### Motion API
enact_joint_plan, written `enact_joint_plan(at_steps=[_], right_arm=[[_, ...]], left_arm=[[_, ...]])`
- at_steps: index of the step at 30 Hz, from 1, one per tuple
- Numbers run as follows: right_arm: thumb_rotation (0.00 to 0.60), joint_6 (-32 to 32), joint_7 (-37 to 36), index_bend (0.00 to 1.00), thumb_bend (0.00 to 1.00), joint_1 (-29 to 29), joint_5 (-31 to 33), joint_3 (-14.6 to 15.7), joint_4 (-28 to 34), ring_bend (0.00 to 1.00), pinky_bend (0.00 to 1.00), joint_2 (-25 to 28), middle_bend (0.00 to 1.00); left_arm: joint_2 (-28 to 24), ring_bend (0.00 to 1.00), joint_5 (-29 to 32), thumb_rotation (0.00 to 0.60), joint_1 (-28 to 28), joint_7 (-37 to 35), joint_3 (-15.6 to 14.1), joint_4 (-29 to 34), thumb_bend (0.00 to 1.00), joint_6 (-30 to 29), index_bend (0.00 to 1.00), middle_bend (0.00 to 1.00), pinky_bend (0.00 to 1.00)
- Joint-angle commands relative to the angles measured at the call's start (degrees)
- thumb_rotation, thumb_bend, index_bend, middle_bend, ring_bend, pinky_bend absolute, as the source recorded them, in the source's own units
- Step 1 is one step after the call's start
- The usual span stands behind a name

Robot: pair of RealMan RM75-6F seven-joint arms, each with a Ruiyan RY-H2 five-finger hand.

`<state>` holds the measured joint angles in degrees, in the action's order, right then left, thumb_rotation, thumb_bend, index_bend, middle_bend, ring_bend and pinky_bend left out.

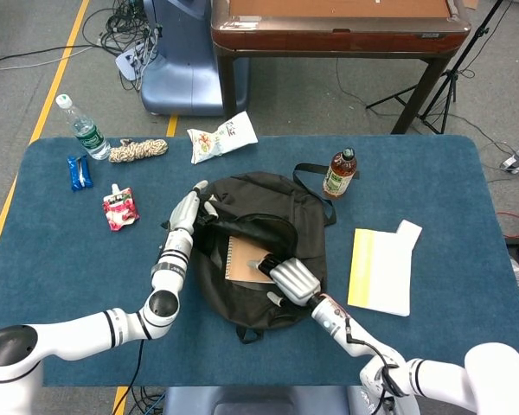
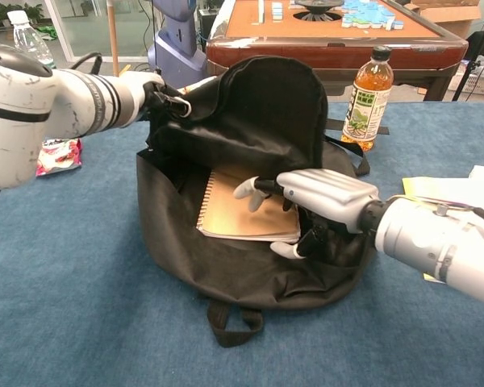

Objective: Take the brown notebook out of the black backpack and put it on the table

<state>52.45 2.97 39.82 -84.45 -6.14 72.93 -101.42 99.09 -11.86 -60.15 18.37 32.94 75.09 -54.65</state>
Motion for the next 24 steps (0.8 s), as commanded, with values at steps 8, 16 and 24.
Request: enact_joint_plan(at_steps=[8,16,24], right_arm=[[0.600,2.8,1.6,0.18,0.20,0.5,0.3,-0.4,-6.8,0.13,0.24,-5.7,0.20],[0.600,4.0,2.6,0.18,0.20,1.1,-0.2,-0.3,-11.7,0.12,0.22,-9.0,0.18],[0.600,4.7,2.7,0.18,0.23,1.7,-0.1,-0.8,-14.5,0.12,0.22,-11.2,0.18]], left_arm=[[-0.7,0.00,0.5,0.600,0.4,-0.5,0.1,0.4,0.76,0.0,0.58,0.06,0.03],[-1.2,0.00,1.1,0.600,0.8,-1.1,0.2,0.7,0.76,0.3,0.57,0.06,0.03],[-1.5,0.00,1.5,0.600,0.9,-1.5,0.1,0.6,0.76,0.7,0.57,0.06,0.03]])
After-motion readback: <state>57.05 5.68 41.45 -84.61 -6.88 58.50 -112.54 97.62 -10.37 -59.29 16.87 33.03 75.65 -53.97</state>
